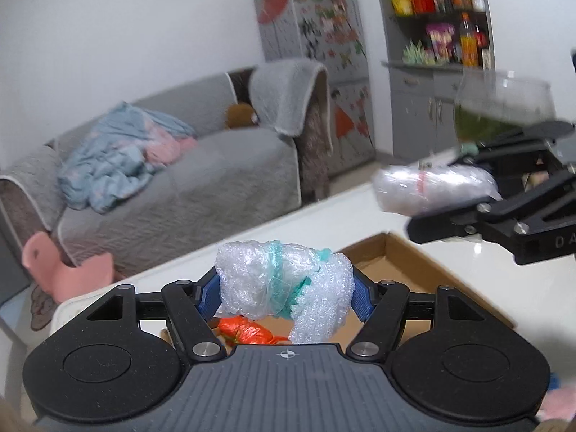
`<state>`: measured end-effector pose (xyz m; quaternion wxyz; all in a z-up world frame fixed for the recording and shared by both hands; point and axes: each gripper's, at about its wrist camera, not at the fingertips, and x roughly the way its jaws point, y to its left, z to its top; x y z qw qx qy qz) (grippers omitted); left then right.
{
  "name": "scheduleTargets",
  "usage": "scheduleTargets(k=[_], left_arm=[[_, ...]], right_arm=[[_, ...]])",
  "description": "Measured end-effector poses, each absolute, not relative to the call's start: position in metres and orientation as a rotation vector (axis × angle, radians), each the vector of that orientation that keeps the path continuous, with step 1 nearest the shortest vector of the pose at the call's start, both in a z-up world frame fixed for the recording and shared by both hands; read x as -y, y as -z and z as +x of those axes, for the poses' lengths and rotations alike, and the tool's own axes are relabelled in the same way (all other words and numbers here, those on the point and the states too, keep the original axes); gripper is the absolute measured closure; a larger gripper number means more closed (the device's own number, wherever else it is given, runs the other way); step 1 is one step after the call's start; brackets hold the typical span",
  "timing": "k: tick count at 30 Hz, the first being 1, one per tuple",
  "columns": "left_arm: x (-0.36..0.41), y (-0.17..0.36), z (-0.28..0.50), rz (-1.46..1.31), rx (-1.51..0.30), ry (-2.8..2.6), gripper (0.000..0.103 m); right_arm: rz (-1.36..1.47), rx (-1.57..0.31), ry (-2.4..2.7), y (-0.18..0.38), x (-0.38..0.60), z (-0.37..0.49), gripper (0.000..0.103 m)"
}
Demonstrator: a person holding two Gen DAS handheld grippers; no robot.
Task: Organize objects
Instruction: 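Carry both bubble-wrapped bundles over the tray, then lower both bundles into the tray and open both grippers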
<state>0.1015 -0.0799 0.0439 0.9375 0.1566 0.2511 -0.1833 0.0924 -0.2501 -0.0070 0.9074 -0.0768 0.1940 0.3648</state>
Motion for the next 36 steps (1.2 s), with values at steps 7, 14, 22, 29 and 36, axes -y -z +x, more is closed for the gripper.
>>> scheduleTargets(k=[7, 14, 22, 29, 36], left_arm=[[0.094, 0.007, 0.156, 0.433, -0.598, 0.409, 0.030], [0.096, 0.035, 0.178, 0.518, -0.659, 0.432, 0.030], [0.091, 0.046, 0.183, 0.533, -0.706, 0.438, 0.028], [0.095, 0.056, 0.189, 0.590, -0.721, 0.432, 0.026], [0.100, 0.059, 0.192, 0.635, -0.727, 0.406, 0.015]], right_arm=[[-0.155, -0.535, -0.764, 0.042, 0.224, 0.156, 0.071], [-0.157, -0.636, -0.790, 0.065, 0.209, 0.188, 0.071], [-0.159, -0.711, -0.777, 0.085, 0.205, 0.202, 0.071], [-0.157, -0.727, -0.780, 0.089, 0.202, 0.203, 0.071], [-0.180, -0.775, -0.771, 0.093, 0.197, 0.206, 0.065]])
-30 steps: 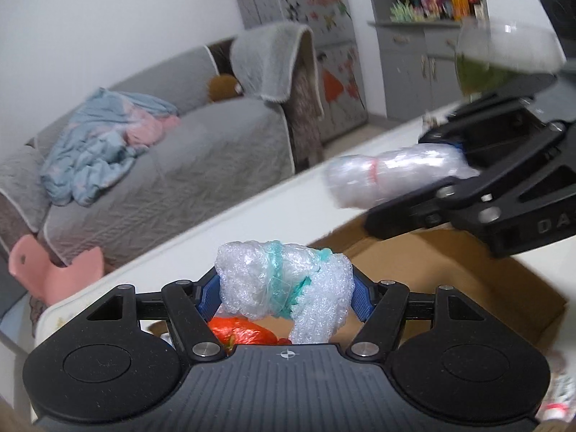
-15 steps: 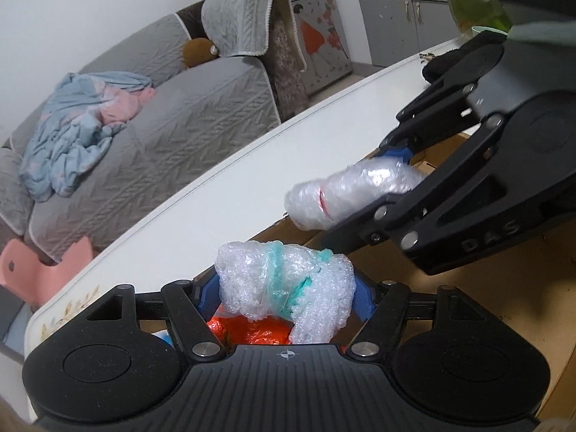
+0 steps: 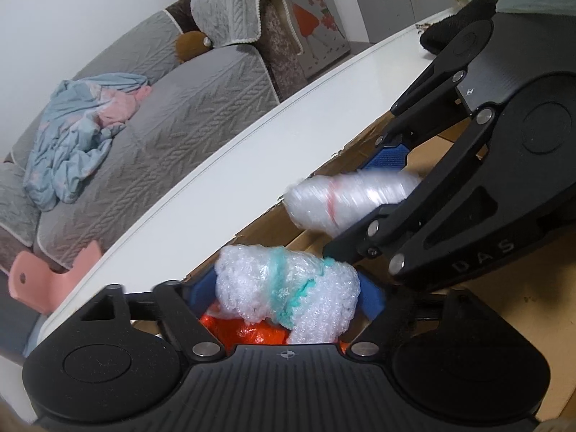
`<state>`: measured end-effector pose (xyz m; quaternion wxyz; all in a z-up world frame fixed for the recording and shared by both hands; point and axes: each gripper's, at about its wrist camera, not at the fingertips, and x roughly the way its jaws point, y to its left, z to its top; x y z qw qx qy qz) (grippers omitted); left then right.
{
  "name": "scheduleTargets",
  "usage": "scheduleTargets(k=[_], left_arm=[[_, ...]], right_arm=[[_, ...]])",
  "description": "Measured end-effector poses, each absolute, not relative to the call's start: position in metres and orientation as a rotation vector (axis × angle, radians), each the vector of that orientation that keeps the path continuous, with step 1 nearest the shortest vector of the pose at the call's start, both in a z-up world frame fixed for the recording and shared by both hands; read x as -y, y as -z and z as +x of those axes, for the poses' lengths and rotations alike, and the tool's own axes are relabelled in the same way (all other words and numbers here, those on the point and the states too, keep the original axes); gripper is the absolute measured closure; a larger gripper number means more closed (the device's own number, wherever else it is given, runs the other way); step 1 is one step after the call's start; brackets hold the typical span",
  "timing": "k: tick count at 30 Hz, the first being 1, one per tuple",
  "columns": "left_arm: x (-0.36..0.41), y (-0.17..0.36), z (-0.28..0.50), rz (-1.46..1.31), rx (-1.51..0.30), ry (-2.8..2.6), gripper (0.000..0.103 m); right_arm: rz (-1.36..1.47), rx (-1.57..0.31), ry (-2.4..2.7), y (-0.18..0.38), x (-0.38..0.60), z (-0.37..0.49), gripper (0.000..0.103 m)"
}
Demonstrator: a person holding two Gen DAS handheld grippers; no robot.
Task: Organize objects
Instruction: 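Lower both bundles into the tray and open both grippers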
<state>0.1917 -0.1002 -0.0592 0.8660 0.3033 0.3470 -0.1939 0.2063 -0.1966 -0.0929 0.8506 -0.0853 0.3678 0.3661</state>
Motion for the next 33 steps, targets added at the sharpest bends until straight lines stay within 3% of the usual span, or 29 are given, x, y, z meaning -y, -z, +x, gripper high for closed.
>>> scheduleTargets(k=[4, 21, 33], left_arm=[[0.105, 0.058, 0.189, 0.675, -0.714, 0.385, 0.012], [0.096, 0.030, 0.173, 0.635, -0.680, 0.360, 0.005], [0.068, 0.019, 0.170, 0.445, -0.766, 0.300, 0.004]], right_arm=[[-0.180, -0.776, -0.765, 0.093, 0.198, 0.204, 0.048], [-0.184, -0.744, -0.784, 0.078, 0.205, 0.200, 0.046], [-0.363, -0.702, -0.897, 0.073, 0.198, 0.186, 0.041]])
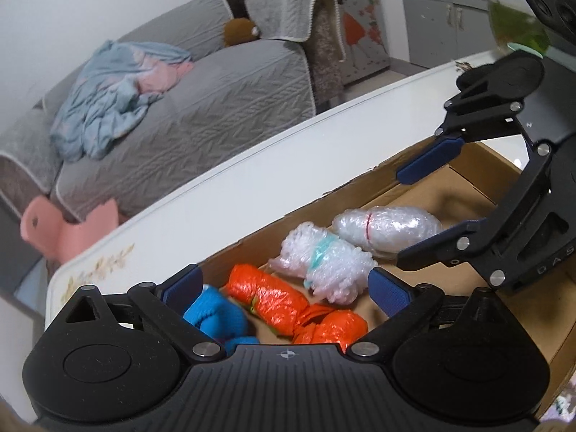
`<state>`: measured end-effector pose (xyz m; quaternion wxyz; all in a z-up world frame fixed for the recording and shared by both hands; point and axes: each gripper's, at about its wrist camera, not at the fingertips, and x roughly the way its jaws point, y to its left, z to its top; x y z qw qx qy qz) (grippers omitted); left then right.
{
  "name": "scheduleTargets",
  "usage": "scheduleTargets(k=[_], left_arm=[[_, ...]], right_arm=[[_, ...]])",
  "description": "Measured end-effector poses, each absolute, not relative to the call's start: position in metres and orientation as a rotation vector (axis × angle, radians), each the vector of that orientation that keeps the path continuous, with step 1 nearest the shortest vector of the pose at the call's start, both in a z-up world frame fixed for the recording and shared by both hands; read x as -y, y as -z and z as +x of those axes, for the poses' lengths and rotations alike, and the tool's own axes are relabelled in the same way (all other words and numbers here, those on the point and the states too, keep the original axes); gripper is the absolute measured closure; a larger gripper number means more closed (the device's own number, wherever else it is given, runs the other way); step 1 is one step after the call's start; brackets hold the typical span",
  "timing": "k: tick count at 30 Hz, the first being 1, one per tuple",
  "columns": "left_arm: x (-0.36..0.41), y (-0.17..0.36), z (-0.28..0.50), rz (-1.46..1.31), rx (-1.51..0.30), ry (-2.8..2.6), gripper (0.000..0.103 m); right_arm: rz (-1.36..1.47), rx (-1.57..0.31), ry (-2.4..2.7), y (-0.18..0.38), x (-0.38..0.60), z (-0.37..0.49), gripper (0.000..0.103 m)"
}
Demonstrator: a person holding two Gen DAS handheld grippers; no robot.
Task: Organize objects
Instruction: 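Lower both bundles into the tray and open both grippers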
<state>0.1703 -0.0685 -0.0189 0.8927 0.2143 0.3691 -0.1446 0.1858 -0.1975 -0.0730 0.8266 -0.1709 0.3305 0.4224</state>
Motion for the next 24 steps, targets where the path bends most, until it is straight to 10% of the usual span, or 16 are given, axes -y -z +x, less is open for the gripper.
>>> scheduleTargets(k=[24], left_arm=[[0.049, -0.010, 0.131, 0.240, -0.784, 0.225, 0.001]], right_arm=[[-0.361, -0.693, -0.871, 0.061, 0.202, 0.159, 0.035]])
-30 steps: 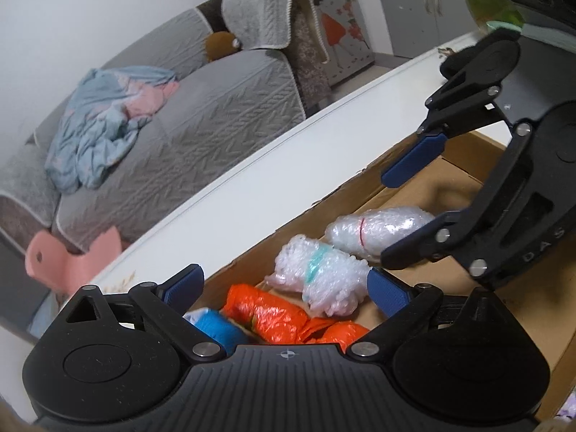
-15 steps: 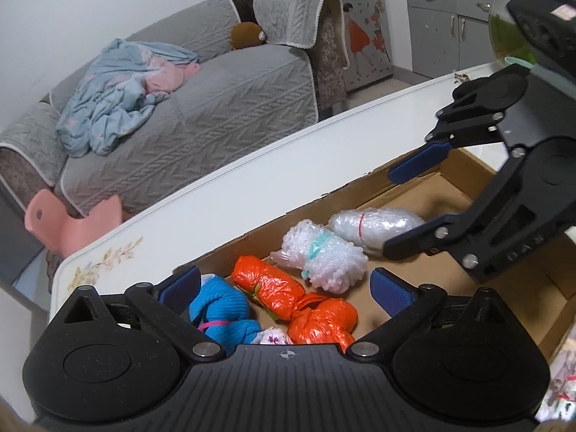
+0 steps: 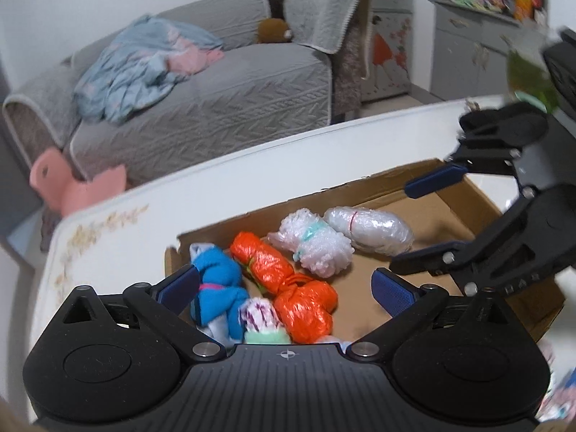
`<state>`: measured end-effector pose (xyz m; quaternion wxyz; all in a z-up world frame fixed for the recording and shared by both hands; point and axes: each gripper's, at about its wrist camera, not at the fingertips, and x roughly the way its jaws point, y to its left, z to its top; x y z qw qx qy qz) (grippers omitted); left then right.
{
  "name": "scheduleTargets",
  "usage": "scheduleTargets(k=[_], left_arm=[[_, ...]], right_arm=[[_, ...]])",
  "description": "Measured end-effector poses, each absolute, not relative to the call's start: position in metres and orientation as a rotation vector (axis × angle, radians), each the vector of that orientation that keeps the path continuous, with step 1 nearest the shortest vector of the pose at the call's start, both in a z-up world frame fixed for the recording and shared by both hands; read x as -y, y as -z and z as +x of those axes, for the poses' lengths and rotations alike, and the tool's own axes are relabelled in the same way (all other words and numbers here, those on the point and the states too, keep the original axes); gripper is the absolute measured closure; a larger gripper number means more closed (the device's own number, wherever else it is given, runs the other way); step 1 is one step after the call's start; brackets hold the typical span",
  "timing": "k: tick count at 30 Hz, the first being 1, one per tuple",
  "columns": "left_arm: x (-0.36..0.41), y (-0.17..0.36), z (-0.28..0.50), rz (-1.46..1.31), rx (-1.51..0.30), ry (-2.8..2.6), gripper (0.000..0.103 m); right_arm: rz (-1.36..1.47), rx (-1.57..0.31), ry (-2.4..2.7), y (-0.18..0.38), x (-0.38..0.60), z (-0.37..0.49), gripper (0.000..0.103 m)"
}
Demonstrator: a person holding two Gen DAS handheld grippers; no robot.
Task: Organize objects
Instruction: 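Lower both bundles into the tray and open both grippers, then withdraw both tools from the tray back toward the remaining socks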
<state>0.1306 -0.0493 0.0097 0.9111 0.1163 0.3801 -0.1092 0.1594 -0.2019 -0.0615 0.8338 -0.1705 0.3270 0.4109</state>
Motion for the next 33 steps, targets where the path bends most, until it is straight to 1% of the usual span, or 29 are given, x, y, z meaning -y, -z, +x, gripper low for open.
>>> scheduleTargets(k=[4, 18, 30, 33], left_arm=[[0.046, -0.013, 0.124, 0.181, -0.797, 0.190, 0.001], [0.040, -0.020, 0.098, 0.134, -0.780, 0.144, 0.001], [0.027, -0.019, 0.058, 0.066, -0.746, 0.124, 0.001], [0.022, -0.018, 0.043, 0.063, -0.731, 0.115, 0.001]], right_arm=[[-0.371, -0.683, -0.859, 0.058, 0.198, 0.150, 0.033], [-0.365, -0.663, -0.810, 0.050, 0.191, 0.124, 0.024], [-0.277, -0.630, -0.759, 0.043, 0.217, 0.088, 0.015], [-0.254, -0.616, -0.755, 0.041, 0.228, 0.074, 0.015]])
